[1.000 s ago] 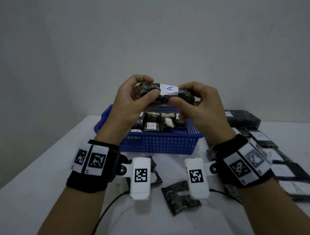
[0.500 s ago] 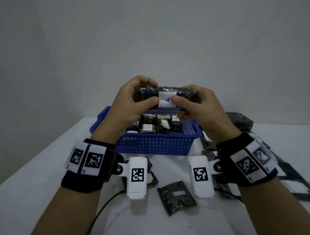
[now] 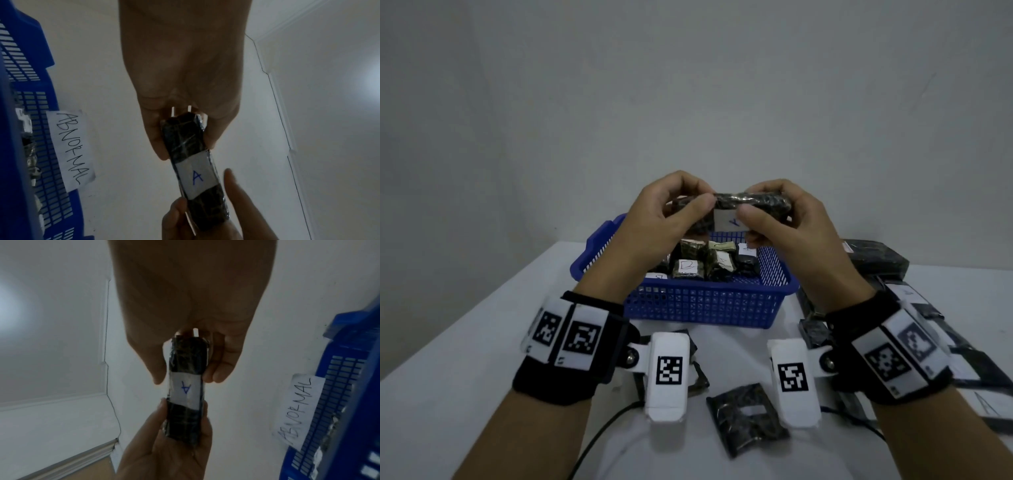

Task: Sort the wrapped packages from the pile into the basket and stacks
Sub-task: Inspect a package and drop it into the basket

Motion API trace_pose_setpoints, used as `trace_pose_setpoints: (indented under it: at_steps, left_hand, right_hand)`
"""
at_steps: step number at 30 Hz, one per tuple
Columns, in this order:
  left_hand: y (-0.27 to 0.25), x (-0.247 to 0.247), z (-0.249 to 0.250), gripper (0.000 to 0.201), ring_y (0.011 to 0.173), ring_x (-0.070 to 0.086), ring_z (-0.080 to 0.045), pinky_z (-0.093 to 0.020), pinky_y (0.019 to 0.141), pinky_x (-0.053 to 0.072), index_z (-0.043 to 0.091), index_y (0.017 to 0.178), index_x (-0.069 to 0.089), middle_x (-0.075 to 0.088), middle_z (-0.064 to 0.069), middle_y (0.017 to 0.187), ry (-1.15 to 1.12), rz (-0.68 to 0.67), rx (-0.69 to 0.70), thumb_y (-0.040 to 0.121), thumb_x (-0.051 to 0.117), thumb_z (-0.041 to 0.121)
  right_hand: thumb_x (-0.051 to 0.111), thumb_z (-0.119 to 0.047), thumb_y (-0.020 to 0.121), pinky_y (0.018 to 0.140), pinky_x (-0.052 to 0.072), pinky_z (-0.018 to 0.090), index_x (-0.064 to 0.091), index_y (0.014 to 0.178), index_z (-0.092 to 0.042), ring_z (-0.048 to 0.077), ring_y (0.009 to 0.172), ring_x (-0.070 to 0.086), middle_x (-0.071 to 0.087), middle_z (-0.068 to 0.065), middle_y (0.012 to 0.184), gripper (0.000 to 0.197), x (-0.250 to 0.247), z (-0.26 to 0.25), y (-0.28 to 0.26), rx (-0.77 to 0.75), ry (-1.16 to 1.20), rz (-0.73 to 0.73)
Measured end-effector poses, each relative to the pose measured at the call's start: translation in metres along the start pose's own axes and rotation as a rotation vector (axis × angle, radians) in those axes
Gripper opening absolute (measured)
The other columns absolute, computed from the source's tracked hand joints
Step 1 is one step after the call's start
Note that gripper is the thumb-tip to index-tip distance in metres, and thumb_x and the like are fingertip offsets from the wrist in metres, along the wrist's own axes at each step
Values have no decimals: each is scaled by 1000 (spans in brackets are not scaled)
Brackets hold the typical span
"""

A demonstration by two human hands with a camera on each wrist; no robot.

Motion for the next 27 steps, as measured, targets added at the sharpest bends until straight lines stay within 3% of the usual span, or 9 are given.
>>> trace_pose_setpoints:
  at_steps: [4,9,12,15,18,22,24,27]
  left_hand:
    - [2,2,0,6,86,68,-14,-23,77,54,6,101,63,68,-16,102,-7,-23,53,95,62,4]
    - [2,8,0,9,85,69,-14,-24,78,55,11,96,64,69,-12,98,-5,26,66,93,65,2]
    - [0,8,2,9,99,69,-23,-33,84,59,12,105,63,67,-14,113,-7,-18,35,97,63,14]
    - [0,8,2,23,98,71,-19,-31,72,59,16,120,58,65,-10,119,-31,-39,-111,100,57,26]
    - [1,5,-2,31,100,71,-21,-29,75,59,15,123,58,63,-11,121,-1,-8,-90,93,67,15]
    - [-1,2,-3,42,103,68,-21,-33,84,58,18,118,58,64,-5,113,40,-27,-17,84,76,2]
    - [-1,4,-2,44,97,68,-15,-30,82,56,22,114,57,65,0,106,82,-28,31,82,75,-3]
    - [-1,8,-1,40,97,67,-17,-31,81,58,23,116,57,65,1,104,123,-48,73,82,71,6]
  right_hand:
    - [72,-16,91,73,61,35,69,95,-9,26,80,68,71,15,89,9,3,1,2,10,61,58]
    - [73,-12,91,66,59,31,69,91,-5,20,71,67,72,10,80,9,2,3,2,-64,7,92]
    - [73,-12,90,76,59,37,68,99,-7,24,82,68,72,16,94,11,-6,-1,2,-35,28,25]
    - [76,-12,88,84,58,30,67,109,-11,16,94,70,71,7,105,23,-9,-2,1,-33,-6,-1]
    - [76,-20,87,88,59,33,64,116,-14,16,103,70,68,4,115,31,-8,3,2,56,24,-28]
    - [79,-10,83,68,62,32,67,106,-9,18,77,73,72,11,99,25,-4,6,1,154,26,-27]
    - [83,-4,77,66,61,32,69,96,-9,20,74,73,74,12,92,24,-4,5,2,105,-2,25]
    - [84,0,74,67,58,28,68,91,-11,16,73,69,73,7,86,26,-6,3,3,32,-31,7]
Point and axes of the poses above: each hand's wrist, its own y-axis towards the middle knuckle, its own x-axis out of the palm, z = x × y, the point moved 1 cm from there along y, towards the middle knuckle
